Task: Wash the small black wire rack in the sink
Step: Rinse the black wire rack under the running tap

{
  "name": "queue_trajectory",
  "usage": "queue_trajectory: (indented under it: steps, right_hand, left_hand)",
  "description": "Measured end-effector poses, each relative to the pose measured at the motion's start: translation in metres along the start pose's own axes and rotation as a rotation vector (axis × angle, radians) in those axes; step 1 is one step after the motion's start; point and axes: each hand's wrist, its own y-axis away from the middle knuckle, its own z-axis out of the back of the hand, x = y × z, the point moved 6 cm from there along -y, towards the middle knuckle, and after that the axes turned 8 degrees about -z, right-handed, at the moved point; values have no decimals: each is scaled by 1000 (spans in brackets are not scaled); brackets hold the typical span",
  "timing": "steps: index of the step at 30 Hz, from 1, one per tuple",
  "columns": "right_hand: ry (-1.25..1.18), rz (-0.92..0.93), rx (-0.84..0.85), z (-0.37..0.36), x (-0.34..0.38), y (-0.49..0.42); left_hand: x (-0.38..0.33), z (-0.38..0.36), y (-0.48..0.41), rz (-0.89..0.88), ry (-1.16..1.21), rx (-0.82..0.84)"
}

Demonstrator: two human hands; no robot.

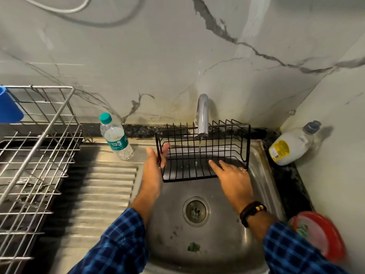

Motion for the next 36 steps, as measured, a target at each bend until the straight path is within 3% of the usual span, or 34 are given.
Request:
queue_trajectory:
  steps: [4,7,12,15,20,22,28,36]
  right_hand:
    - [66,16,-83,-5,-3,7]
    - [77,-18,-17,-9,-1,8]
    - [58,-141,30,-5,-5,-1]
    - [9,-162,80,-9,-5,-5]
    - [-10,-195,96,-9,2,-13]
    - [-27,-214,105,-11,1,-16]
    - [-10,-347,57,-20,-11,-11]
    - [-61,-493,161,-29,-32,-9]
  left_hand:
    - [-10,18,-8,281,-100,-1]
    - [-16,14,-9,535,-101,169]
    - [-33,0,-2,694,-67,359]
    - [-36,-6,-4,667,-160,388]
    - [-45,-13,-2,468,-312,188]
    - [-40,-11,0,467,-326,188]
    - [-32,-11,8,534,-205,164]
    - [-32,-50,6,341,57,191]
